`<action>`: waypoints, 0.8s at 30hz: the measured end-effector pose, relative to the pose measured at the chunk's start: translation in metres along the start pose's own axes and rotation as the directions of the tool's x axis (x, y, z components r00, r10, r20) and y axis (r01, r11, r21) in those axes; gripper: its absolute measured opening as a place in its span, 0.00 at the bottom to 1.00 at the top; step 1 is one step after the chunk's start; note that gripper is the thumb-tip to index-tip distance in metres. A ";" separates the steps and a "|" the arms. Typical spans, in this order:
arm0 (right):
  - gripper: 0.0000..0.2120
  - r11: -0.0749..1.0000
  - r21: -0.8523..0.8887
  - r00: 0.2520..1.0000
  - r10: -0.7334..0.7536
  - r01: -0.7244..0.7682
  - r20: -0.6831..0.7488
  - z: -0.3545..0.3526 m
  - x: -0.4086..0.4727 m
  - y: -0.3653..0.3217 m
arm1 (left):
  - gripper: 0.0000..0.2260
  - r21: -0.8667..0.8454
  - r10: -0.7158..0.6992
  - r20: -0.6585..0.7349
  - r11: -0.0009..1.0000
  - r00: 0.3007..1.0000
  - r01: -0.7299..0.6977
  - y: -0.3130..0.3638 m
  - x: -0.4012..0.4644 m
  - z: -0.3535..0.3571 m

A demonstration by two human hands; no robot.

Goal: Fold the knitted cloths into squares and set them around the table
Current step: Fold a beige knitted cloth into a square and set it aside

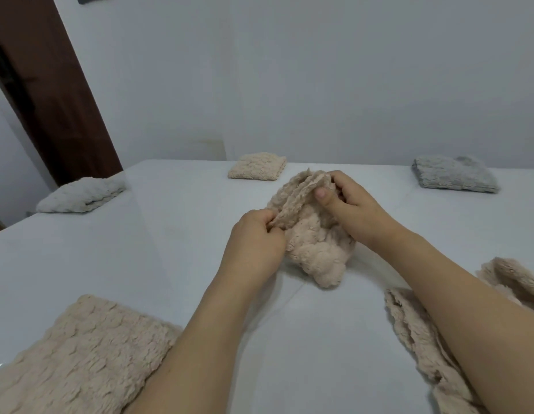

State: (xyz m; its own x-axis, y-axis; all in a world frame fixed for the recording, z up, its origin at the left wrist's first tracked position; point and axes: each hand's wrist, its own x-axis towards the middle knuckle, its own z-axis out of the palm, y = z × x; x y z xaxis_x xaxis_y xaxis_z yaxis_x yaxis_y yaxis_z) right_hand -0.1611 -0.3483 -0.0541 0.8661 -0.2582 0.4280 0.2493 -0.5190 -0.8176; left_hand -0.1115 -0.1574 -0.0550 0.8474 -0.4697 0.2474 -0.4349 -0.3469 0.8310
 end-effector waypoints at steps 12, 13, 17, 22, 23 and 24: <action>0.19 0.985 0.158 0.994 0.054 -0.069 0.099 0.003 0.001 -0.009 | 0.09 -0.135 -0.006 -0.145 0.991 0.989 -0.014 0.006 0.000 0.001; 0.20 0.979 0.176 0.990 0.083 -0.103 0.118 0.004 0.001 -0.008 | 0.09 -0.146 -0.004 -0.147 0.989 0.989 -0.017 0.005 0.001 0.001; 0.12 0.961 0.181 0.975 0.192 -0.210 0.113 0.003 0.003 -0.007 | 0.08 -0.180 -0.049 -0.142 0.983 0.989 0.023 0.002 0.003 0.002; 0.10 0.977 0.057 0.977 0.202 -0.206 0.072 0.000 0.005 -0.006 | 0.07 -0.198 -0.042 -0.085 0.980 0.995 0.024 0.005 -0.002 0.000; 0.10 0.973 0.078 0.974 0.209 -0.216 0.090 0.000 0.005 -0.007 | 0.07 -0.193 -0.036 -0.091 0.981 0.995 0.017 0.004 -0.001 0.000; 0.11 0.967 0.115 0.970 0.215 -0.228 0.113 0.000 0.004 -0.008 | 0.07 -0.190 -0.029 -0.100 0.982 0.995 0.010 0.004 -0.001 0.000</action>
State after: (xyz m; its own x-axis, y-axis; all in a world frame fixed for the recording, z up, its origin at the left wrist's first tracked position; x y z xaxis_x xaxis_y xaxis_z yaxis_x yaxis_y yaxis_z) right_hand -0.1596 -0.3456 -0.0455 0.9426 -0.2706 0.1957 0.0932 -0.3496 -0.9323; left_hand -0.1145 -0.1584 -0.0520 0.8859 -0.3762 0.2713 -0.3608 -0.1912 0.9128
